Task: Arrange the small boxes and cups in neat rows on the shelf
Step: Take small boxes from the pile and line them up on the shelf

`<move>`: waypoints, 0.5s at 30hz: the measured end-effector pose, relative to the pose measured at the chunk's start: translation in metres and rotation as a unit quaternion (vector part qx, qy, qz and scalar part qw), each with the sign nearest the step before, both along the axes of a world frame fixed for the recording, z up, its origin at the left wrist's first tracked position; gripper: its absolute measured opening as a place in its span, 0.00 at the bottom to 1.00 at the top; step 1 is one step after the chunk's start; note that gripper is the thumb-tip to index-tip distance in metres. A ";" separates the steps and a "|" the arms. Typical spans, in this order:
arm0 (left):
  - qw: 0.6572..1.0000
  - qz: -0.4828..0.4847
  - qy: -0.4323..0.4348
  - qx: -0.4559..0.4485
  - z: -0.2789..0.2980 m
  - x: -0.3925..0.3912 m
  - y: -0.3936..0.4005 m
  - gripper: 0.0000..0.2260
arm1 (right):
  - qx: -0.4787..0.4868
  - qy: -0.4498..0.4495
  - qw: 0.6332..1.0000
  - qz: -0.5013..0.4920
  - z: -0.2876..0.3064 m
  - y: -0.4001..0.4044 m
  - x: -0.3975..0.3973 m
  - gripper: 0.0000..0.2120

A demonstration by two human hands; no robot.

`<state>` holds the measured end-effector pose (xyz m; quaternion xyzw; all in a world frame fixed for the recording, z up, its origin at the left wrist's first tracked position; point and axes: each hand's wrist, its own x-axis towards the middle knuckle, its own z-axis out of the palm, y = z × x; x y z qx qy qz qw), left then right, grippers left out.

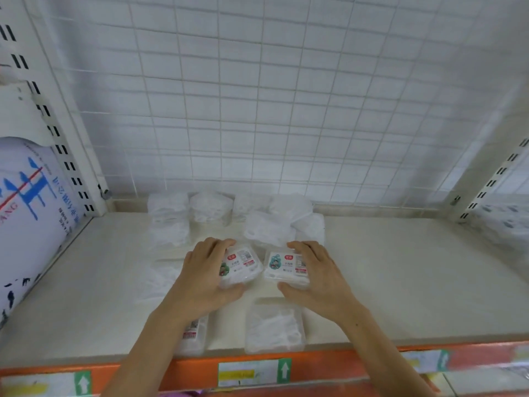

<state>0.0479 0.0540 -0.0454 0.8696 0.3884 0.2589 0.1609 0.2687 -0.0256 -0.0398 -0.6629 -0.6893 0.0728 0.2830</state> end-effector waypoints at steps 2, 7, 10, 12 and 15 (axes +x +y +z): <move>1.000 -0.013 -0.005 0.012 -0.001 0.001 0.001 0.38 | -0.009 -0.016 1.000 0.015 0.005 -0.001 0.003 0.34; 0.995 -0.057 -0.002 0.086 0.011 0.004 -0.006 0.31 | 0.053 -0.083 0.995 0.014 0.021 -0.023 0.014 0.31; 0.991 -0.081 -0.031 0.103 0.030 0.027 -0.026 0.32 | 0.110 -0.080 0.991 -0.016 0.028 -0.052 0.030 0.30; 0.987 -0.111 -0.043 0.109 0.037 0.049 -0.041 0.32 | 0.120 -0.054 0.991 -0.039 0.032 -0.076 0.046 0.30; 0.978 -0.170 -0.054 0.104 0.039 0.090 -0.063 0.30 | 0.132 -0.034 0.987 -0.082 0.032 -0.122 0.074 0.31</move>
